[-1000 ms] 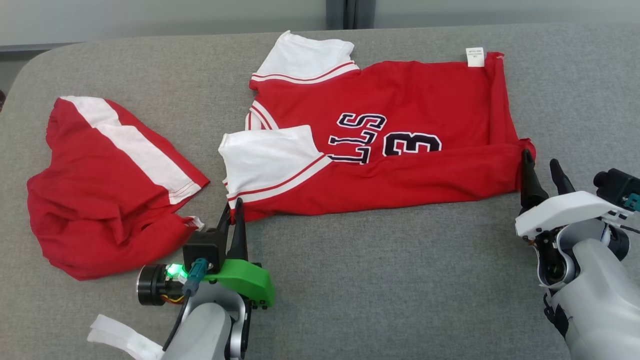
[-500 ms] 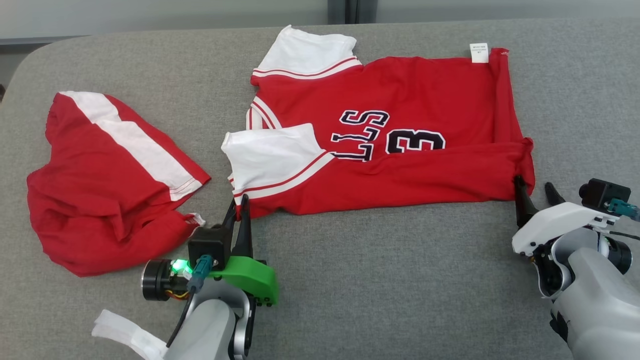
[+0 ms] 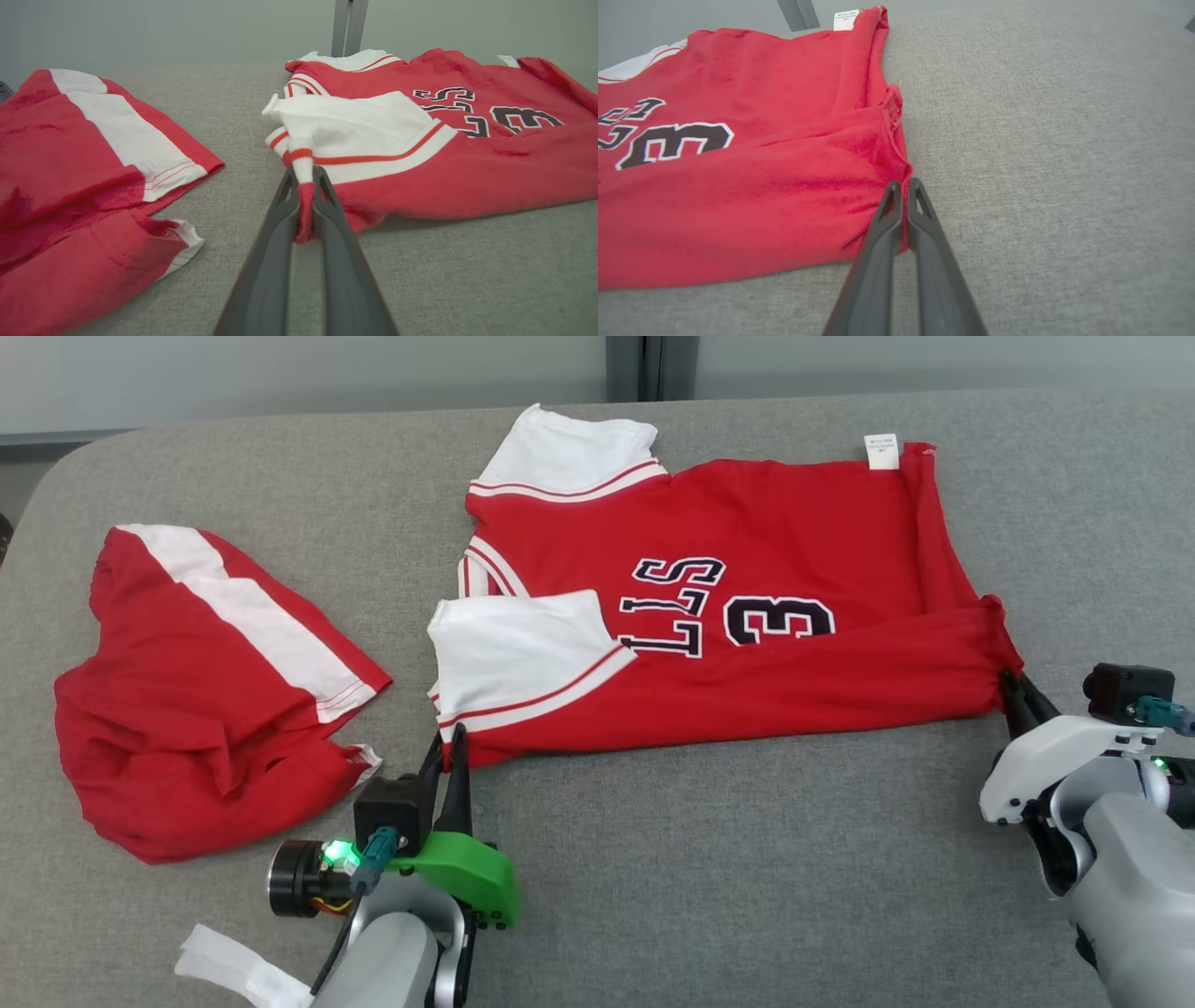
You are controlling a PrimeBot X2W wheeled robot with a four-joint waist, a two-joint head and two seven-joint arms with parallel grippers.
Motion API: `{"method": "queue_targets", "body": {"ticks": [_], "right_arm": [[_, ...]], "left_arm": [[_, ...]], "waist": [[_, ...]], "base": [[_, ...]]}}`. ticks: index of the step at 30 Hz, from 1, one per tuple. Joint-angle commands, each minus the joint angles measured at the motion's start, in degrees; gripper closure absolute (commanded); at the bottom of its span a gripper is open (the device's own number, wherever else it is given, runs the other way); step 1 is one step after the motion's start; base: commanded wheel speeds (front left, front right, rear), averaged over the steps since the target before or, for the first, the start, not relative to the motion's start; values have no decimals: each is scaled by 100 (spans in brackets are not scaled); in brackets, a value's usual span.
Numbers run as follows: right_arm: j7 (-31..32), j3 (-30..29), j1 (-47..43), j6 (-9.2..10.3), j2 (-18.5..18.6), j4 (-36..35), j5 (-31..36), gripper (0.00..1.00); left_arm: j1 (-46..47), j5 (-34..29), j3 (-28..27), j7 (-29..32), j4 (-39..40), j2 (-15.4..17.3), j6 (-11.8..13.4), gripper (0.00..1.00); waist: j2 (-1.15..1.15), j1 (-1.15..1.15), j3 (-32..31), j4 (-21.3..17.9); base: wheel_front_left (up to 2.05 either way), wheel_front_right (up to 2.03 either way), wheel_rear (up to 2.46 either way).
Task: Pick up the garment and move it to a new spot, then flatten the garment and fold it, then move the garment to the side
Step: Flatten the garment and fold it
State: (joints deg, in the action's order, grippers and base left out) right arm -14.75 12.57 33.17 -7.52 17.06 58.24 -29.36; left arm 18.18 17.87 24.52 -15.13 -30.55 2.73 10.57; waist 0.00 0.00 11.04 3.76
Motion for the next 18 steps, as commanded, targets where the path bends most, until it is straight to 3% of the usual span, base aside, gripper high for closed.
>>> {"method": "queue_targets", "body": {"ticks": [1, 9, 18], "right_arm": [[-48, -31, 4, 7, 121, 25, 148, 100], [-46, -446, -515, 8, 364, -351, 848, 100], [34, -594, -1290, 8, 321, -361, 866, 100]], "left_arm": [[-94, 161, 10, -1, -9, 33, -62, 100], [-433, 209, 234, -1, -10, 36, -133, 100], [-1034, 155, 469, -1, 89, 35, -218, 100]], "waist": [[0, 0, -90, -47], [0, 0, -446, -91], [0, 0, -797, -123]], "base": [[0, 0, 0], [0, 0, 0], [0, 0, 0]]}}
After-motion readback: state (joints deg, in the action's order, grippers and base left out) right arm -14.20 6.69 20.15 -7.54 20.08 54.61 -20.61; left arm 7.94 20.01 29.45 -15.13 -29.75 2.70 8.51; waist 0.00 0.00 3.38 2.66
